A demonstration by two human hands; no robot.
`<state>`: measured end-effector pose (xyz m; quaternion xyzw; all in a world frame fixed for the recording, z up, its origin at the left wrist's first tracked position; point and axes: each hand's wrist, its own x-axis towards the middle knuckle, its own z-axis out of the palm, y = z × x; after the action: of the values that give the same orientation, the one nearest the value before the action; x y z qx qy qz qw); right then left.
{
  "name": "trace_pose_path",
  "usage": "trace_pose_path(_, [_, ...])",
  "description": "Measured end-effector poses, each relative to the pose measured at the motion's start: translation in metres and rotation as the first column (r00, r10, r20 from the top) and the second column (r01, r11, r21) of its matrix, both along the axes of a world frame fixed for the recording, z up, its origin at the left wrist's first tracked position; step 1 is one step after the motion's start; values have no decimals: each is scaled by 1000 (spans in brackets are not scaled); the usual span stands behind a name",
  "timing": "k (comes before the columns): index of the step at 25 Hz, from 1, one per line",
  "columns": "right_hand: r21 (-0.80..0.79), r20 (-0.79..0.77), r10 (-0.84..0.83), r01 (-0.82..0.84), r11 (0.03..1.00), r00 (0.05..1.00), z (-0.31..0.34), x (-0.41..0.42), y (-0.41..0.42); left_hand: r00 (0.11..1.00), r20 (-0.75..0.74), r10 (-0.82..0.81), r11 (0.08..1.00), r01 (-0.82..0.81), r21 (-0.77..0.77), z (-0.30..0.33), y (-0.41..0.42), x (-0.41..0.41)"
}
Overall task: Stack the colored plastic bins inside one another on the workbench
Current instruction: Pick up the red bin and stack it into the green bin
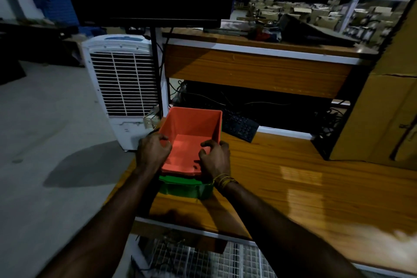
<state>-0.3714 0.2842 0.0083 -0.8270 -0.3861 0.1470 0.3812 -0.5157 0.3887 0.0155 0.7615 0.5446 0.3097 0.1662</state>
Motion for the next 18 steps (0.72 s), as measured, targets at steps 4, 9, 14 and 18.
trace_pose_path(4, [-111, 78, 65, -57, 992, 995, -24, -6, -6, 988, -156, -14, 1000, 18, 25, -29, 1, -3])
trace_pose_path(9, [-124, 141, 68, -51, 991, 988, -31, 4, -13, 964, -264, 32, 997, -13, 73, -33, 4, 5])
trace_pose_path(14, [-40, 108, 8, -4, 999, 994, -25, 38, -33, 979, -57, -198, 974, 203, 100, -24, -35, 67])
trace_pose_path(18, [-4, 152, -83, 85, 996, 985, -25, 82, -70, 916, 45, -398, 912, 390, 125, -20, -77, 131])
